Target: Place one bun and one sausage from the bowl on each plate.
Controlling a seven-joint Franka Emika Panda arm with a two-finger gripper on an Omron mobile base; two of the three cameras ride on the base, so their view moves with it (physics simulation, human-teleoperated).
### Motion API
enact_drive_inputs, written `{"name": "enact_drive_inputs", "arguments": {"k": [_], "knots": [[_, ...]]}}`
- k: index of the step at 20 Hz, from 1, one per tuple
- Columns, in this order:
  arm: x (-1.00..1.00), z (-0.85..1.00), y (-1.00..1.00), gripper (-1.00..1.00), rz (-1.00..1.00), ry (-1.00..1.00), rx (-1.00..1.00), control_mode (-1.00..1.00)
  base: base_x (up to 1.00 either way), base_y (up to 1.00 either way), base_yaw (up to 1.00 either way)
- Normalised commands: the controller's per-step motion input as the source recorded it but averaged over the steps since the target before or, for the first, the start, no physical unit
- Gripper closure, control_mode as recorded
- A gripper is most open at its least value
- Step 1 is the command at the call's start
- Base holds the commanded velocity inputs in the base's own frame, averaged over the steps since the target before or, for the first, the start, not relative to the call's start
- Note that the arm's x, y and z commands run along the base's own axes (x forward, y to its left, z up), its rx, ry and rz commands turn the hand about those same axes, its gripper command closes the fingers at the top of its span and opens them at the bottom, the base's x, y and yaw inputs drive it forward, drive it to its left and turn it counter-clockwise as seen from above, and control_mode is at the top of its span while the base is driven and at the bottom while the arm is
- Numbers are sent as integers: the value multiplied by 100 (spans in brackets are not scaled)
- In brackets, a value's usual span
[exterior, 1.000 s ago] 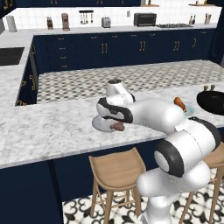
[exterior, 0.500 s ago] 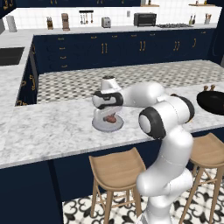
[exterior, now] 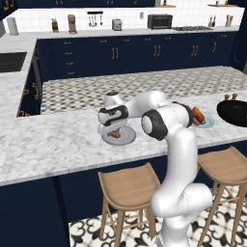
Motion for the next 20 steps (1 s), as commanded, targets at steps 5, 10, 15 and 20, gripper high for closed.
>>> {"name": "enact_drive_inputs", "arguments": {"k": [5,10,15,20], "knots": [[27,-21,0,-100,0,0,0,-100,0,0,0],[2,0,-6,-100,0,0,0,-100,0,0,0],[-32,18,-1,-100,-4,-3,0,-100,0,0,0],[-54,92,0,-100,-11,0,-2,-100,0,0,0]]}}
